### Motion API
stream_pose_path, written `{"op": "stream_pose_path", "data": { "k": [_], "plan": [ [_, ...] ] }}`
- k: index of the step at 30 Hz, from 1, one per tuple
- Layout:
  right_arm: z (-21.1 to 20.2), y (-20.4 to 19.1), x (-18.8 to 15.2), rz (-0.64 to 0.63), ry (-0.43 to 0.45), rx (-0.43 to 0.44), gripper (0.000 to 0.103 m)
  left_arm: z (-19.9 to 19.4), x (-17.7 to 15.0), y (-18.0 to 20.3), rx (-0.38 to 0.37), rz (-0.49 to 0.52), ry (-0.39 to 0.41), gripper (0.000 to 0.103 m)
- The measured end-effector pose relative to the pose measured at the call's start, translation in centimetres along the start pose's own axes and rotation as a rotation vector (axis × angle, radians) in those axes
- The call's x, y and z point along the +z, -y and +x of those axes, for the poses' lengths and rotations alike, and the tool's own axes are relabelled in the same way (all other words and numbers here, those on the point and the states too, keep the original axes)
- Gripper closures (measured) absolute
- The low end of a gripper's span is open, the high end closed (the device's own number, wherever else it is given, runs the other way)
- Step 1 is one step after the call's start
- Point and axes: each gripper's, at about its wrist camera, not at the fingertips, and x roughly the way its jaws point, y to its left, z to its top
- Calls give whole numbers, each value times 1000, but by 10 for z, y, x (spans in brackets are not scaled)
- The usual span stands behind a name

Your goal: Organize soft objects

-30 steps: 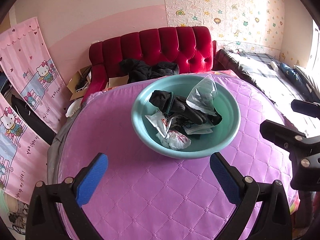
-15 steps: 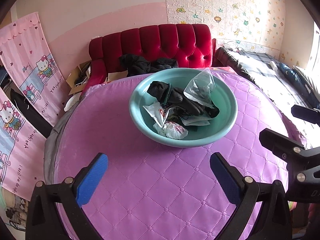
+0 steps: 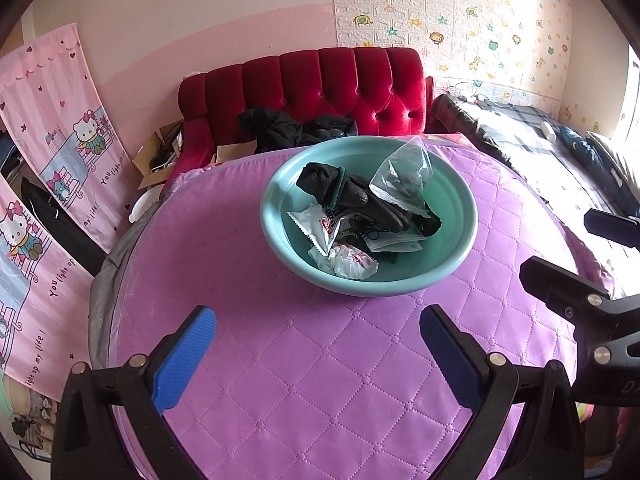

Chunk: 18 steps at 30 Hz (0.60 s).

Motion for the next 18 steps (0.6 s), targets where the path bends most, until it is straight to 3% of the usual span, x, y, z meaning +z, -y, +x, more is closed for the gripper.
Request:
{"op": "stream_pose_path", "data": {
  "k": [18],
  "plan": [
    [1,0,2,3,-9,2,0,4,3,-1,-1,9,-8,0]
  ]
}}
